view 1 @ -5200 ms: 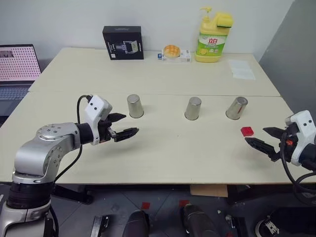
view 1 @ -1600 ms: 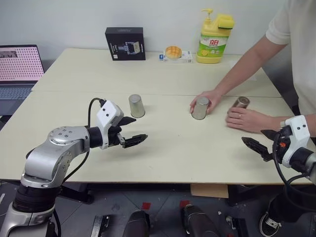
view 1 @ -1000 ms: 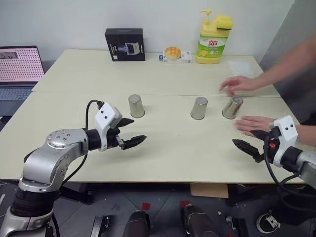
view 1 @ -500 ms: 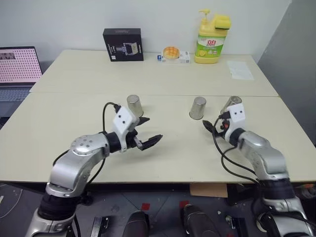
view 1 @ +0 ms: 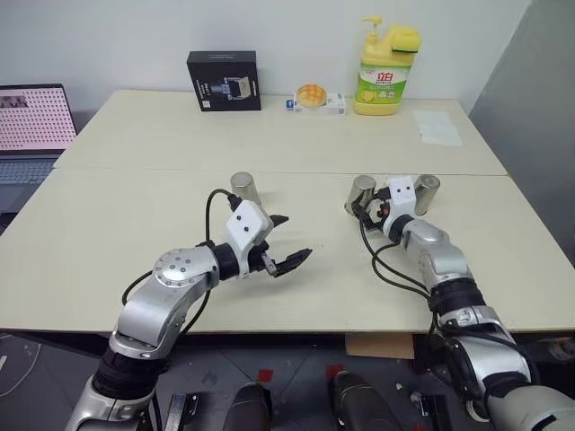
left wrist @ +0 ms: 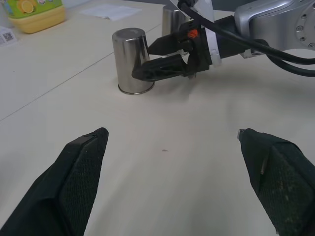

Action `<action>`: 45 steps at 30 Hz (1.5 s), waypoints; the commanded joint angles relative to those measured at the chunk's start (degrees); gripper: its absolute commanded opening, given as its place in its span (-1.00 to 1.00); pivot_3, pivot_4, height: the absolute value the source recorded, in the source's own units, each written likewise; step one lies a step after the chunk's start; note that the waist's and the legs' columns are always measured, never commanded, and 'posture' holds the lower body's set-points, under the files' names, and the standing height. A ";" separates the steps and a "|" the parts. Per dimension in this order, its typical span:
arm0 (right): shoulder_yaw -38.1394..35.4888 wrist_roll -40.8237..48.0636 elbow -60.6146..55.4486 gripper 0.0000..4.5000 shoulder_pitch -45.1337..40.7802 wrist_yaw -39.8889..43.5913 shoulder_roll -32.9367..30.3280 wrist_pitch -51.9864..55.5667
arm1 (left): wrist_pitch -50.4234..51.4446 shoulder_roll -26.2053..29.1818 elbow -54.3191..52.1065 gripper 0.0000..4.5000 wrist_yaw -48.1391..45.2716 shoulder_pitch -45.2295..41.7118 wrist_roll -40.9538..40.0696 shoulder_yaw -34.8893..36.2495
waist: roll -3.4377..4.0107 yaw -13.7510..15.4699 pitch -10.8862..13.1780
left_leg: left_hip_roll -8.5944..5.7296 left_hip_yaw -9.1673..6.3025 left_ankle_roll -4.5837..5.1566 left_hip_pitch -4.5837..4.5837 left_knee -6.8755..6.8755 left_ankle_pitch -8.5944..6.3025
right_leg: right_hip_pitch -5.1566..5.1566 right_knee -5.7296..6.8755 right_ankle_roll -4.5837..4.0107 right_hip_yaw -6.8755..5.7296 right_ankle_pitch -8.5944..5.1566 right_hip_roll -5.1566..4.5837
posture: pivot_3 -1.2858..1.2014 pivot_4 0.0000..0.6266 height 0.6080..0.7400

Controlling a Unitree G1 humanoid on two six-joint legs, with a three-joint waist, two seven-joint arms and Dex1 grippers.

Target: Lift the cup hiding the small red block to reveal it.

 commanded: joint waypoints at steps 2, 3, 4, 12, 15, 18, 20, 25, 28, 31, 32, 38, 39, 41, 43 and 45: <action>-2.16 0.55 4.92 0.99 -3.48 1.36 1.33 -4.96 | 0.05 -0.46 -1.59 1.00 0.79 -0.51 -0.79 1.71 | 0.00 -0.07 0.00 | 0.00 0.00 0.00 0.00 -0.01 0.00 | 0.00 -0.01 0.00 0.00 0.00 0.00 | 0.03 -0.52 1.00; -2.32 0.84 5.40 0.99 -3.86 2.02 1.82 -5.40 | -0.01 -0.21 -1.26 1.00 0.67 -0.77 -0.79 1.91 | 0.00 -0.08 0.00 | 0.00 0.00 0.00 0.00 -0.01 0.00 | -0.01 0.00 -0.01 0.00 0.00 0.01 | 0.03 -0.52 1.00; -2.44 0.96 5.94 0.99 -4.28 2.54 2.22 -5.87 | -0.05 -0.04 -0.84 1.00 0.60 -1.21 -0.79 2.08 | 0.01 -0.09 0.00 | 0.00 0.00 0.00 0.00 -0.02 0.00 | -0.01 0.00 -0.02 0.01 -0.01 0.01 | 0.03 -0.52 1.00; -4.31 1.26 9.94 0.52 -6.82 4.58 3.55 -10.94 | -0.07 -0.06 0.13 1.00 0.34 -2.66 -0.74 2.24 | 0.03 -0.16 0.02 | 0.00 -0.01 0.00 0.00 -0.02 0.00 | 0.00 0.01 -0.01 0.00 -0.01 0.01 | 0.03 -0.52 1.00; -4.34 1.11 9.36 0.24 -6.56 5.33 3.19 -11.58 | -0.09 -0.24 -0.11 1.00 0.42 -2.46 -0.58 1.90 | 0.03 -0.15 0.02 | 0.00 -0.03 0.00 -0.01 -0.03 0.00 | 0.00 0.00 -0.02 -0.01 -0.01 0.01 | 0.03 -0.52 1.00; -3.98 1.70 3.75 0.15 -4.38 7.35 2.69 -9.04 | 0.10 -0.10 -0.40 1.00 0.35 -2.35 -0.64 1.87 | 0.04 -0.14 0.02 | 0.00 -0.02 0.00 -0.01 -0.03 0.00 | -0.01 0.00 -0.03 -0.01 -0.01 0.01 | 0.03 -0.52 1.00; -3.72 2.00 -1.07 0.15 -2.61 7.81 2.23 -6.38 | 0.18 0.08 -0.55 1.00 0.29 -2.21 -0.68 2.01 | 0.04 -0.09 0.02 | 0.00 -0.04 0.00 -0.01 -0.04 0.00 | -0.01 0.00 -0.03 -0.01 -0.02 0.01 | 0.03 -0.52 1.00; -4.14 3.63 -22.58 0.15 5.44 6.91 -1.02 6.94 | 0.52 0.63 -0.87 1.00 0.41 -1.72 -0.71 2.64 | 0.09 0.15 0.06 | 0.00 -0.06 0.00 -0.04 -0.04 0.00 | -0.02 0.03 -0.05 -0.02 -0.04 0.00 | 0.03 -0.52 1.00; -4.59 3.98 -30.73 0.15 9.39 5.36 -2.28 12.65 | 0.96 0.46 -1.55 1.00 0.67 -1.28 -0.73 2.52 | 0.09 0.18 0.06 | 0.00 -0.07 0.00 -0.01 -0.04 0.00 | -0.02 0.04 -0.08 -0.03 -0.06 0.01 | 0.03 -0.52 1.00; -4.47 4.01 -33.29 0.15 11.29 3.85 -2.07 15.31 | 1.28 0.41 -1.94 1.00 0.69 -1.14 -0.78 2.51 | 0.09 -0.04 0.06 | 0.00 -0.05 0.00 0.00 -0.04 0.00 | -0.03 0.05 -0.08 -0.03 -0.06 0.01 | 0.03 -0.52 1.00; -4.60 3.87 -32.92 0.15 11.64 3.16 -1.75 15.42 | 1.34 0.42 -1.95 1.00 0.68 -1.14 -0.79 2.52 | 0.09 -0.07 0.05 | 0.01 -0.03 0.00 0.02 -0.04 0.00 | -0.03 0.05 -0.07 -0.01 -0.05 0.01 | 0.03 -0.52 1.00; -4.27 1.29 -23.88 0.15 11.56 0.17 -0.53 10.96 | 1.50 0.52 -2.02 1.00 0.65 -1.03 -0.71 2.55 | 0.07 -0.06 0.03 | 0.01 -0.02 0.00 0.07 0.00 0.00 | 0.01 0.05 -0.07 -0.01 -0.05 0.02 | 0.03 -0.52 1.00; -4.30 0.93 -22.64 0.15 11.35 -0.24 -0.54 10.04 | 1.59 0.54 -2.07 1.00 0.67 -1.10 -0.72 2.55 | 0.07 -0.06 0.02 | 0.01 -0.02 0.00 0.07 0.00 0.00 | 0.03 0.04 -0.07 -0.01 -0.05 0.02 | 0.03 -0.52 1.00; -4.25 0.42 -20.91 0.15 11.05 -0.73 -0.65 8.45 | 1.70 0.55 -2.13 1.00 0.72 -1.22 -0.73 2.58 | 0.06 -0.06 0.01 | 0.01 -0.01 0.00 0.08 0.01 0.00 | 0.03 0.03 -0.07 0.00 -0.05 0.01 | 0.03 -0.52 1.00; -4.20 0.01 -19.96 0.30 11.13 -1.18 -0.83 7.27 | 1.77 0.56 -2.14 1.00 0.79 -1.22 -0.73 2.68 | 0.06 -0.06 0.00 | 0.01 -0.02 0.00 0.09 0.01 0.00 | 0.04 0.04 -0.07 -0.01 -0.05 0.02 | 0.03 -0.52 1.00; -4.30 -0.05 -20.62 0.52 11.78 -1.25 -0.98 7.12 | 1.78 0.58 -2.18 1.00 0.78 -1.08 -0.72 2.71 | 0.06 -0.05 -0.01 | 0.01 -0.03 0.00 0.10 0.01 0.00 | 0.04 0.04 -0.07 -0.01 -0.05 0.02 | 0.03 -0.52 1.00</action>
